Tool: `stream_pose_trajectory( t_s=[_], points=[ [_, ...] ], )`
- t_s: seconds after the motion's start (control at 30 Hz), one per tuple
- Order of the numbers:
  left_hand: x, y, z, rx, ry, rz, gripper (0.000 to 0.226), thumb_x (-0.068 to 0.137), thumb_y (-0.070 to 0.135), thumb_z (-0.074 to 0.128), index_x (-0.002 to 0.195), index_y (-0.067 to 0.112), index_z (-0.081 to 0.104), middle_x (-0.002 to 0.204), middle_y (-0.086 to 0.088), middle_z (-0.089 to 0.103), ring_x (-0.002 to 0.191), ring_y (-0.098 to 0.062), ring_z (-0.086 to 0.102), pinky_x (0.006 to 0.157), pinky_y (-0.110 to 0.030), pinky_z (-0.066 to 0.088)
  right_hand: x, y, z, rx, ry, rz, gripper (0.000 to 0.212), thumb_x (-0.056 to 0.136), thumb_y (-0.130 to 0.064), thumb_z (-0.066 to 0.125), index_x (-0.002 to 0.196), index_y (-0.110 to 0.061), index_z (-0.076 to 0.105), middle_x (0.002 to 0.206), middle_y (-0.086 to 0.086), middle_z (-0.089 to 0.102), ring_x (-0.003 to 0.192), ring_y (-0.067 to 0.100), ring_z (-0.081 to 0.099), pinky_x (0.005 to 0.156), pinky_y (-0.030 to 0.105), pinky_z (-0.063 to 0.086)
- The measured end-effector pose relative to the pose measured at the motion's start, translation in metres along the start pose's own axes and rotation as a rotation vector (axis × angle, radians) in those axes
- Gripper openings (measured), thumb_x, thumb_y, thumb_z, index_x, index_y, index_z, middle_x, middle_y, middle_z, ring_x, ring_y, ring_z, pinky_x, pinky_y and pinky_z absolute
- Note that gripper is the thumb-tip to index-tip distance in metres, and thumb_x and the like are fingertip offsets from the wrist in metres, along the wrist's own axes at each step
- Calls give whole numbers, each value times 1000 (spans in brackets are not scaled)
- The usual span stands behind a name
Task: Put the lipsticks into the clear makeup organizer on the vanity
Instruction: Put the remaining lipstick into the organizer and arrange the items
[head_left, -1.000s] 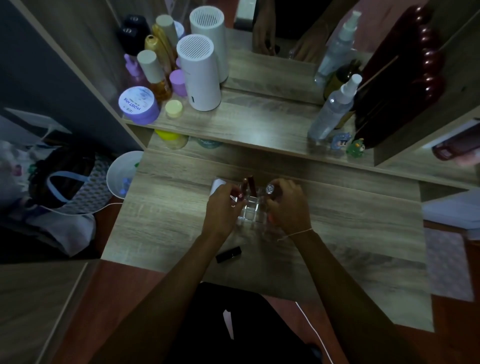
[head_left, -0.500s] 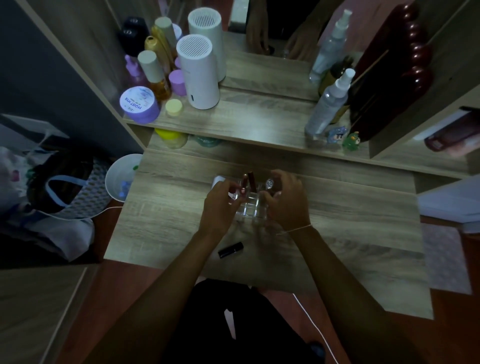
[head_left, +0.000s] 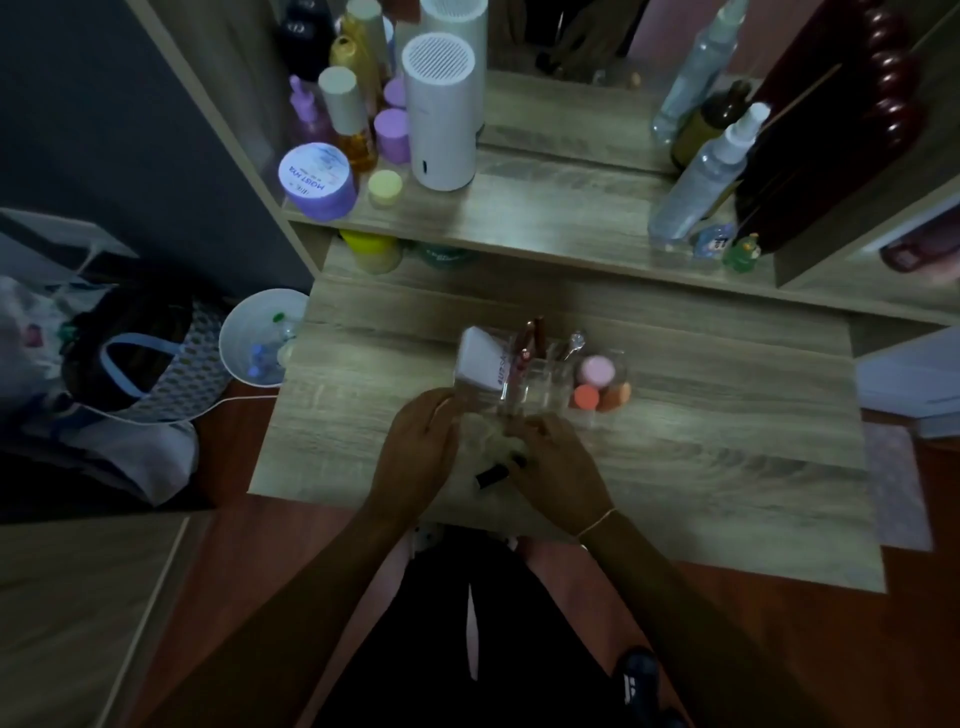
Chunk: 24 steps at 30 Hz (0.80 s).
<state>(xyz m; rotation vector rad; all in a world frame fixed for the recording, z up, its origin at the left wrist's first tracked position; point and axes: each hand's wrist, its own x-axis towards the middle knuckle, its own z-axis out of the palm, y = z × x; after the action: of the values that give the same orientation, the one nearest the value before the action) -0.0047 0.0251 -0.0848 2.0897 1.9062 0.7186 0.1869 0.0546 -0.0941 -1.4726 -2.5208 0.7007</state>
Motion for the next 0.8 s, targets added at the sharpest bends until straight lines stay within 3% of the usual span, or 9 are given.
stream_pose_trajectory(
  t_s=[0.13,0.23,0.33,0.5,0.67,0.73,0.8],
  points=[
    [-12,-18,14,118,-212,51,58,82,7,64,134,-7,42,138,-29,46,128,-45,43,102,-62,37,-12,-12,12,-38,-109,-42,46,66,-25,72,111,-21,63,109,7,63,99,29,58,87,40,49],
    [-15,-23,25,194,-302,35,61,91,24,47,143,-2,26,150,-23,30,139,-38,27,110,-58,24,-21,-15,17,-98,-89,-101,33,76,-26,67,108,-17,66,106,10,66,96,35,62,83,44,53],
    [-14,-29,34,207,-338,3,64,92,31,36,145,2,18,153,-20,27,141,-35,24,112,-56,18,-23,-12,17,-91,-30,-57,25,75,-20,72,99,-15,70,100,12,67,95,37,64,81,45,54],
    [-20,-39,46,231,-409,12,64,94,40,30,144,1,23,152,-20,29,140,-36,27,111,-56,25,-19,-6,10,135,152,247,30,80,-16,71,111,-17,68,111,12,66,106,31,59,95,34,43],
    [-25,-50,55,207,-419,-10,67,96,48,21,149,8,10,157,-14,20,145,-29,14,114,-52,20,4,-11,-12,372,488,551,17,77,-19,76,85,-14,63,73,8,66,68,24,62,68,35,48],
    [-24,-54,58,196,-421,-5,70,95,50,23,149,9,5,158,-12,14,146,-27,7,115,-50,16,15,-11,-20,437,555,609,22,76,-25,78,85,-12,61,71,6,67,66,21,63,68,35,50],
    [-24,-55,60,196,-422,2,71,95,50,24,149,10,4,159,-12,11,146,-25,4,116,-48,13,26,-10,-26,454,577,616,25,77,-25,78,91,-10,63,77,8,71,73,26,67,78,30,50]
  ],
)
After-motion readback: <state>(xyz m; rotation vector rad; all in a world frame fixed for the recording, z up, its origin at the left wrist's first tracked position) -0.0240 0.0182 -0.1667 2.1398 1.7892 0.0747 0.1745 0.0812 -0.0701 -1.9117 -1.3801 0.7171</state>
